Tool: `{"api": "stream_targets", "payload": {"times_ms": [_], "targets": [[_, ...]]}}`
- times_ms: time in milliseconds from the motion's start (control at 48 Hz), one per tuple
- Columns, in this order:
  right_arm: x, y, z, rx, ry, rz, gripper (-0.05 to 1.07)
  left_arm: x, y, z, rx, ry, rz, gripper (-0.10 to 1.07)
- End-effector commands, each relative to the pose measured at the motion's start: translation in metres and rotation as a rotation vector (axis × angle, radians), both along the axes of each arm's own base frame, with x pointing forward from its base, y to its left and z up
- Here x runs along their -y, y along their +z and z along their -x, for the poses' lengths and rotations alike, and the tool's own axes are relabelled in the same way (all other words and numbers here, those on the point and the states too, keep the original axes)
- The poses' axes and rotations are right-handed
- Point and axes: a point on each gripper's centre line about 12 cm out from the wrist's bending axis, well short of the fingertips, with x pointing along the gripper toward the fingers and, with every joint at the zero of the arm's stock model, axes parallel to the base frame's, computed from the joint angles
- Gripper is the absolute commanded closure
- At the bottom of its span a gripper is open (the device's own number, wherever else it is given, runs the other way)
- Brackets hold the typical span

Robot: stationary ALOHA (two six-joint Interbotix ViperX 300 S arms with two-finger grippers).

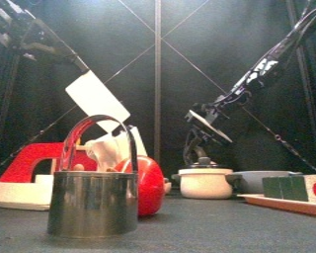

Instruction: Place kettle to top right of board

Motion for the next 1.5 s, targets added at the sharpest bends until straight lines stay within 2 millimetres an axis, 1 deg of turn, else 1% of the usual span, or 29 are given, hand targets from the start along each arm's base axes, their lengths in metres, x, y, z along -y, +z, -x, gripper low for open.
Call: {"api": "stream_targets", "payload": {"times_ms": [0, 104, 271, 396, 583, 646, 792, 896, 1188, 1479], "targets": [[0.003, 0.016, -0.004, 0.039, 0.001, 0.024, 0.39, 0.000, 0.004, -0.002, 0.011, 0.000, 0.003, 0.45], [0.003, 0.016, -0.004, 0.038, 0.002, 0.025, 0.30, 0.000, 0.004, -0.002, 0.009, 0.002, 0.010, 0.45], [0.004, 0.016, -0.004, 0.032, 0.001, 0.030, 0.11, 0.000, 0.004, -0.002, 0.009, 0.002, 0.010, 0.45], [0.004, 0.017, -0.004, 0.019, -0.004, 0.038, 0.04, 0.000, 0.004, -0.002, 0.009, 0.002, 0.010, 0.45], [0.006, 0.022, -0.004, -0.005, -0.030, 0.056, 0.04, 0.000, 0.004, -0.002, 0.008, 0.003, 0.012, 0.45], [0.005, 0.025, -0.007, -0.004, -0.029, 0.059, 0.04, 0.000, 0.004, -0.002, 0.008, 0.003, 0.013, 0.45], [0.000, 0.027, -0.021, -0.001, -0.001, 0.069, 0.04, 0.000, 0.004, -0.002, 0.008, 0.003, 0.012, 0.45], [0.001, 0.026, -0.024, -0.015, -0.009, 0.072, 0.04, 0.000, 0.004, -0.002, 0.008, 0.003, 0.012, 0.45], [0.003, 0.019, -0.020, -0.071, -0.022, 0.084, 0.04, 0.002, 0.004, -0.002, 0.010, -0.013, 0.017, 0.45], [0.003, 0.021, -0.019, -0.078, -0.027, 0.094, 0.04, 0.007, 0.004, -0.002, 0.013, -0.057, 0.024, 0.45]]}}
